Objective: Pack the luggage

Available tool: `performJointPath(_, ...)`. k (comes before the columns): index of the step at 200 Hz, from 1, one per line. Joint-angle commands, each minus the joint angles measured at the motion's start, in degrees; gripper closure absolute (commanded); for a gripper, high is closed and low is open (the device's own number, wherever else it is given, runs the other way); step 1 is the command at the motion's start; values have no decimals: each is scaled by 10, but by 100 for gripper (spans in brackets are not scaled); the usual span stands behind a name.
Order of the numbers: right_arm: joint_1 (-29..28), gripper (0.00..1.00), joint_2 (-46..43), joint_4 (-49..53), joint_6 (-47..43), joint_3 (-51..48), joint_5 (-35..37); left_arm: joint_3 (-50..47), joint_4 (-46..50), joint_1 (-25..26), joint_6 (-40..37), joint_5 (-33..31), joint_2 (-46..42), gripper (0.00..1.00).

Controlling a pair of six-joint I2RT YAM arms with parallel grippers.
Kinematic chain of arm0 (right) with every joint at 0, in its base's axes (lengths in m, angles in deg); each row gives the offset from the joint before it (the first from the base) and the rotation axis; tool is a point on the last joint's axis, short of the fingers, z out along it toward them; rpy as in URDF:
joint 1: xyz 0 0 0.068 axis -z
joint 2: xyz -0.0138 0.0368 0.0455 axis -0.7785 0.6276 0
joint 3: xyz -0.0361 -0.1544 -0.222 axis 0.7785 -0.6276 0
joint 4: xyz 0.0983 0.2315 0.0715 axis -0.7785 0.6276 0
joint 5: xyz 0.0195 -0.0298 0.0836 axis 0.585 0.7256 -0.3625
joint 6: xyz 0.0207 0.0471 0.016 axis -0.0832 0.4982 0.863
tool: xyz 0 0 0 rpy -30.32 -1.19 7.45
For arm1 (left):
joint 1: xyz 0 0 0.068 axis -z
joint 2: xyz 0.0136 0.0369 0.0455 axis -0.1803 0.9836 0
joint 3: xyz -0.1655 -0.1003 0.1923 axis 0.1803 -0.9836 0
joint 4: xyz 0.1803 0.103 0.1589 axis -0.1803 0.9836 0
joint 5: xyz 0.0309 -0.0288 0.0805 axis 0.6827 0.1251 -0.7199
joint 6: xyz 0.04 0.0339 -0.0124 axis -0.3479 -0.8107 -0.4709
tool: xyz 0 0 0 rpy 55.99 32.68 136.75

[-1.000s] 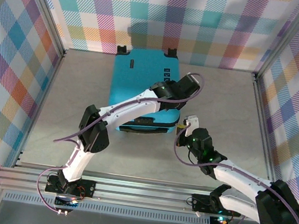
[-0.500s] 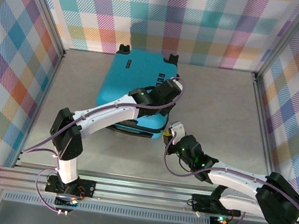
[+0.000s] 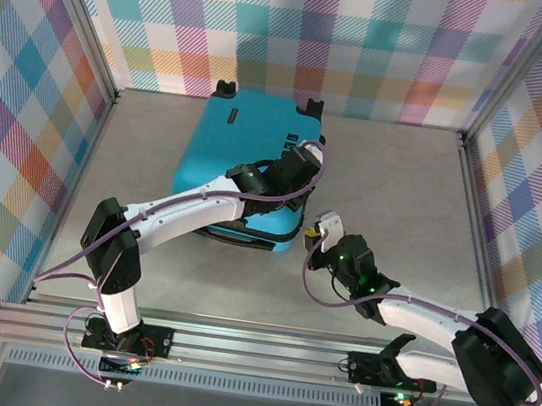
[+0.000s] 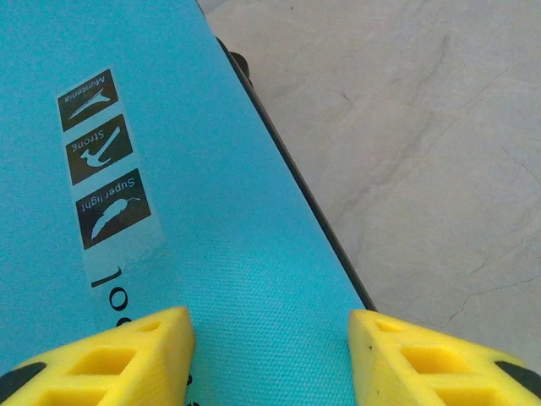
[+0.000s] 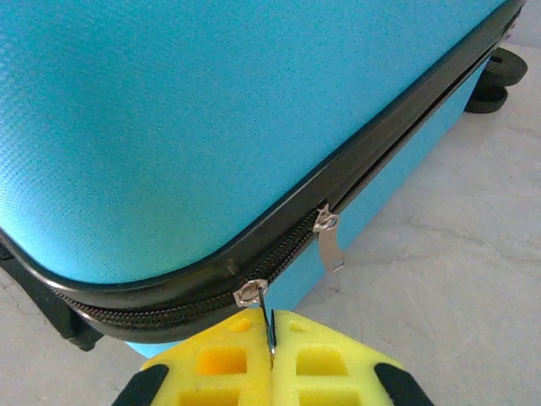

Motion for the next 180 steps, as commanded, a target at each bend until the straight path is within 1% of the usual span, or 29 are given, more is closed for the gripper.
performJointPath(1,49,100,5,-53,-12,14,54,-37,143,-36,9,-43,15,50)
performJointPath(30,72,100,23,-69,-12,24,29,-36,142,-36,8,-40,13,51)
performJointPath(62,84,100,55,-89,-12,41,10,-39,140,-36,7,-37,9,52)
performJointPath(105,99,100,113,-118,-1,75,3,-46,134,-35,8,-20,1,53)
performJointPath(131,105,100,134,-127,5,86,-5,-49,132,-36,8,-18,-4,54)
performJointPath(161,108,100,134,-118,12,90,-11,-55,127,-36,9,-22,-15,54)
performJointPath(175,111,100,120,-93,20,93,-11,-55,120,-36,15,-29,-25,51)
performJointPath(180,112,95,112,-85,24,93,-10,-55,117,-37,16,-29,-29,50)
